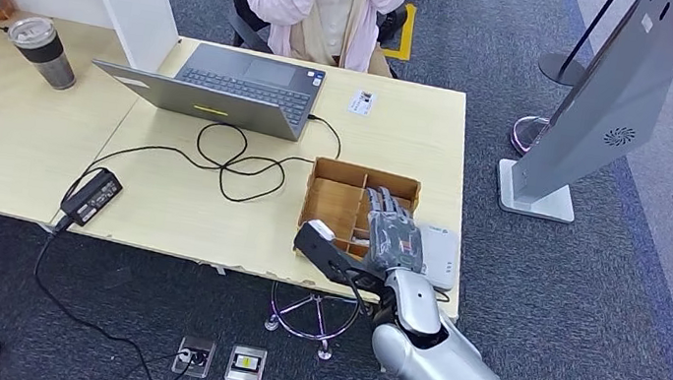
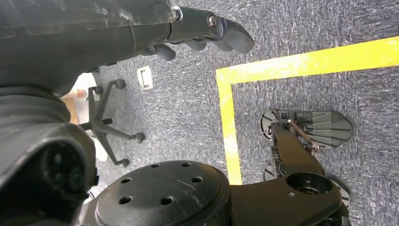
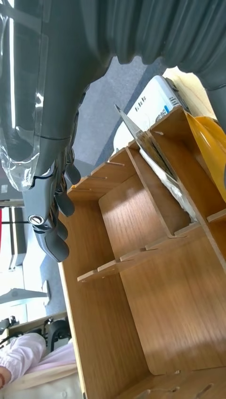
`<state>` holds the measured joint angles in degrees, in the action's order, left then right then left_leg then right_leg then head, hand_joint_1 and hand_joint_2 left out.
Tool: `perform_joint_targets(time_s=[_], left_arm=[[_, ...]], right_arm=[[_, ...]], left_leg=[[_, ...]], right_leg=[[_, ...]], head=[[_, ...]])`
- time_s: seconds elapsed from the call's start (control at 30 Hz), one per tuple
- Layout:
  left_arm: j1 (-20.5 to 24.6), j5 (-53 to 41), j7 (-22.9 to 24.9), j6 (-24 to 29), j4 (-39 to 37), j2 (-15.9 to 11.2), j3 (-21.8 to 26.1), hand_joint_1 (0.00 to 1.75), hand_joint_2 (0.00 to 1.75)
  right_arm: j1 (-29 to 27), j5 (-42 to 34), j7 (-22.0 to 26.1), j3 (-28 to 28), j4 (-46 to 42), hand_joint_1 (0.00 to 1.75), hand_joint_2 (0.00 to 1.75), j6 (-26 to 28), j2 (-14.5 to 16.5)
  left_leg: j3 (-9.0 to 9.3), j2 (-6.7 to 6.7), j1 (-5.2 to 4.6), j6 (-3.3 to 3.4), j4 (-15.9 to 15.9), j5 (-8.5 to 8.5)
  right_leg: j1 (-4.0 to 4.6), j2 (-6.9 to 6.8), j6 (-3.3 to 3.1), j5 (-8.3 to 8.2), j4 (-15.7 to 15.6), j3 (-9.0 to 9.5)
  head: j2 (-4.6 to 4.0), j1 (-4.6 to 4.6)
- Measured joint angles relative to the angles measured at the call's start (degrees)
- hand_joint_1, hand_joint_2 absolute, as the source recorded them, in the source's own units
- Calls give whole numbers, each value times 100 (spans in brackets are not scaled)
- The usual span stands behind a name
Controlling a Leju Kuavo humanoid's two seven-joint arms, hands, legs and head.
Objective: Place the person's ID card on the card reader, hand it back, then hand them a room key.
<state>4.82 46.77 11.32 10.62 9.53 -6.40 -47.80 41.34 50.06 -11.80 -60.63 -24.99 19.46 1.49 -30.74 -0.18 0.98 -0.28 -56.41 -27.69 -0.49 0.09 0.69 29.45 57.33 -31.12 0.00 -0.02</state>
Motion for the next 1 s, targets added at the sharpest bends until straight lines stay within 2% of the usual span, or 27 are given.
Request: perform_joint_targets(time_s=[0.83, 0.87, 1.0], left_arm=[[2, 36, 11, 13, 0, -1, -133, 0, 0], [2, 43, 11, 12, 0, -3, -134, 0, 0], [2, 52, 11, 9, 0, -13, -136, 0, 0]], right_arm=[[39, -96, -22, -22, 75, 0, 175, -69, -2], [39, -96, -34, -22, 77, 4, 175, -70, -2], [38, -102, -52, -22, 93, 175, 175, -68, -4]], left_leg=[[0, 0, 0, 0, 0, 0], [0, 0, 0, 0, 0, 0], [0, 0, 0, 0, 0, 0]], right_leg=[[0, 0, 0, 0, 0, 0], [0, 0, 0, 0, 0, 0], [0, 0, 0, 0, 0, 0]], head=[[0, 0], [0, 0], [0, 0]])
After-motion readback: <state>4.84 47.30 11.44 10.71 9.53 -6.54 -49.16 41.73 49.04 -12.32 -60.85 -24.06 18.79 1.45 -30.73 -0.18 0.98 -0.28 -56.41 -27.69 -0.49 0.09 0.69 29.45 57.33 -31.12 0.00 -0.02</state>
